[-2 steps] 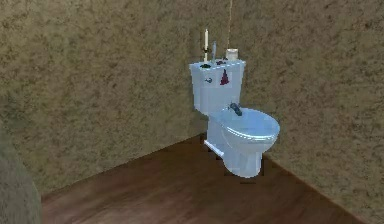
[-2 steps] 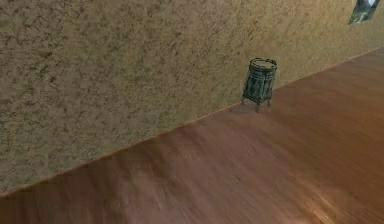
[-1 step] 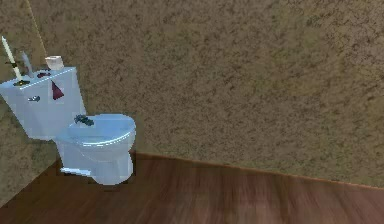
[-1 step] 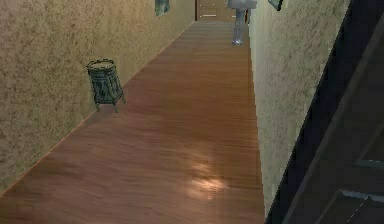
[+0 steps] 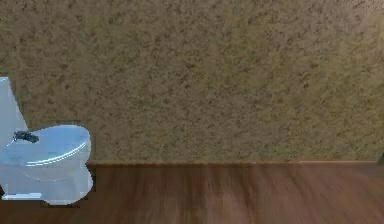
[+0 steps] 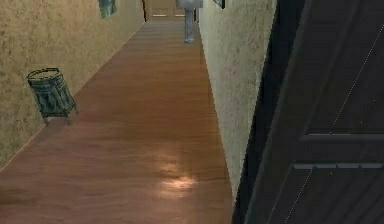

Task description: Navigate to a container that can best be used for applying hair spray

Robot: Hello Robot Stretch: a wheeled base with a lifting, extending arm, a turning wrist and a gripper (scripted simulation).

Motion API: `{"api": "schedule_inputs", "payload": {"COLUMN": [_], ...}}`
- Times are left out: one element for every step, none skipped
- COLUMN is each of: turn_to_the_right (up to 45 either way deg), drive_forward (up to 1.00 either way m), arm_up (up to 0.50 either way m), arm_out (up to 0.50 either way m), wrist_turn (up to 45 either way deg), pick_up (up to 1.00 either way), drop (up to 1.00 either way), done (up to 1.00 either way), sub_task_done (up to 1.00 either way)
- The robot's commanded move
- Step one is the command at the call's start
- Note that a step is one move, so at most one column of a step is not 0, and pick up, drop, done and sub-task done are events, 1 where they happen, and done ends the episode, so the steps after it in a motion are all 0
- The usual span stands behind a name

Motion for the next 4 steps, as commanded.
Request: {"api": "schedule_inputs", "payload": {"turn_to_the_right": [0.0,-45.0,-24.0,0.0], "drive_forward": [0.30,0.00,0.00,0.80], "arm_up": [0.00,0.00,0.00,0.00], "arm_out": [0.00,0.00,0.00,0.00], "wrist_turn": [0.0,0.0,0.0,0.0], "pick_up": [0.00,0.00,0.00,0.00], "drop": [0.00,0.00,0.00,0.00], "done": [0.00,0.00,0.00,0.00], "sub_task_done": [0.00,0.00,0.00,0.00]}}
